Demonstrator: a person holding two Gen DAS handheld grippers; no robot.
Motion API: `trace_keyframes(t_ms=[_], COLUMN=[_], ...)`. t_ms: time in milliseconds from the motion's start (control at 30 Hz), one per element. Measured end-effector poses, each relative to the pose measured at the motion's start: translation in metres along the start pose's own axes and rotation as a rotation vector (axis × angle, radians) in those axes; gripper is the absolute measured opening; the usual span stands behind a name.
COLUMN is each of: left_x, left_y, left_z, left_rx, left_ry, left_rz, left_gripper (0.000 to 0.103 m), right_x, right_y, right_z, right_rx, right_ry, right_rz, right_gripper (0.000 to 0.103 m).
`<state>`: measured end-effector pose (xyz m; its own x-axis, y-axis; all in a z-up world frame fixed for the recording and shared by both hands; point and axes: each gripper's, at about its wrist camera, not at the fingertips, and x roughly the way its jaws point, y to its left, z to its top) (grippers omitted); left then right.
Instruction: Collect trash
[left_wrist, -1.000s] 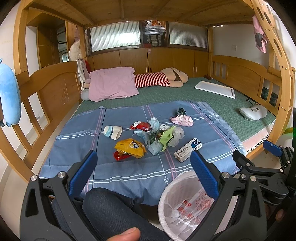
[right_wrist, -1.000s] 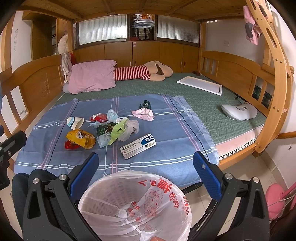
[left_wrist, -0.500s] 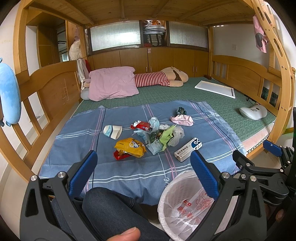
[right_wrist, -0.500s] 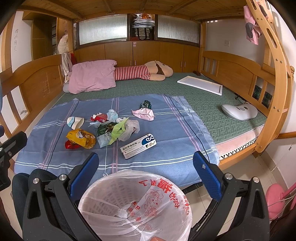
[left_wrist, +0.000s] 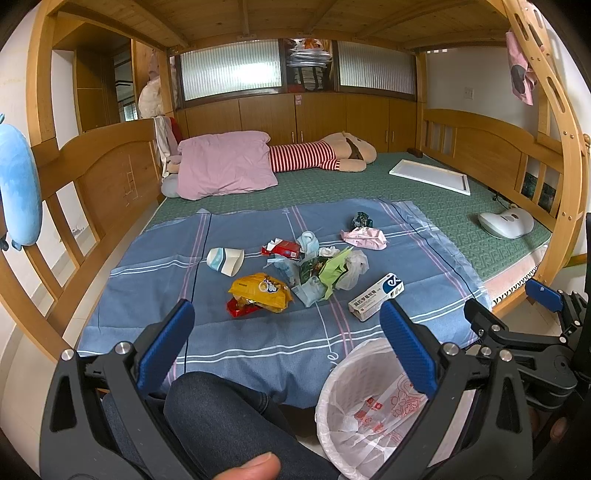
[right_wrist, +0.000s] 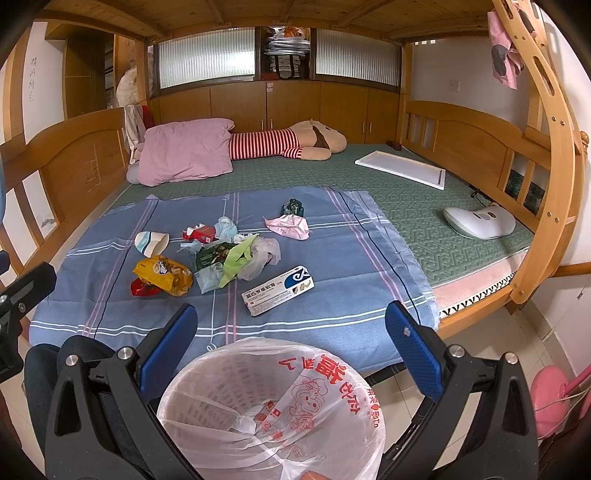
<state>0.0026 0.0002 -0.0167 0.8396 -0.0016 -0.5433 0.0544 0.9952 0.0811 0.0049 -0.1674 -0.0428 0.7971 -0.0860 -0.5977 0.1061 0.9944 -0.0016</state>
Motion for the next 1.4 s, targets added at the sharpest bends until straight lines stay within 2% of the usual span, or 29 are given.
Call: trace_keyframes(t_ms=[900,1400], left_x=[0.003,0.056], left_y=[0.001,0.013], left_z=[-0.002,-0.012], left_rx=[-0.002,-0.042], left_ry=[0.006,0.108], left_rz=[-0.003,0.015], left_gripper=[0.1,0.1], right_x=[0.002,0.028], right_y=[0.004,-0.01], right_z=[-0.002,-0.001], right_rx=[-0.005,0.014], right_ry=[0.005,0.05], right_rz=[0.001,-0.06], right_gripper=[0.1,0.1])
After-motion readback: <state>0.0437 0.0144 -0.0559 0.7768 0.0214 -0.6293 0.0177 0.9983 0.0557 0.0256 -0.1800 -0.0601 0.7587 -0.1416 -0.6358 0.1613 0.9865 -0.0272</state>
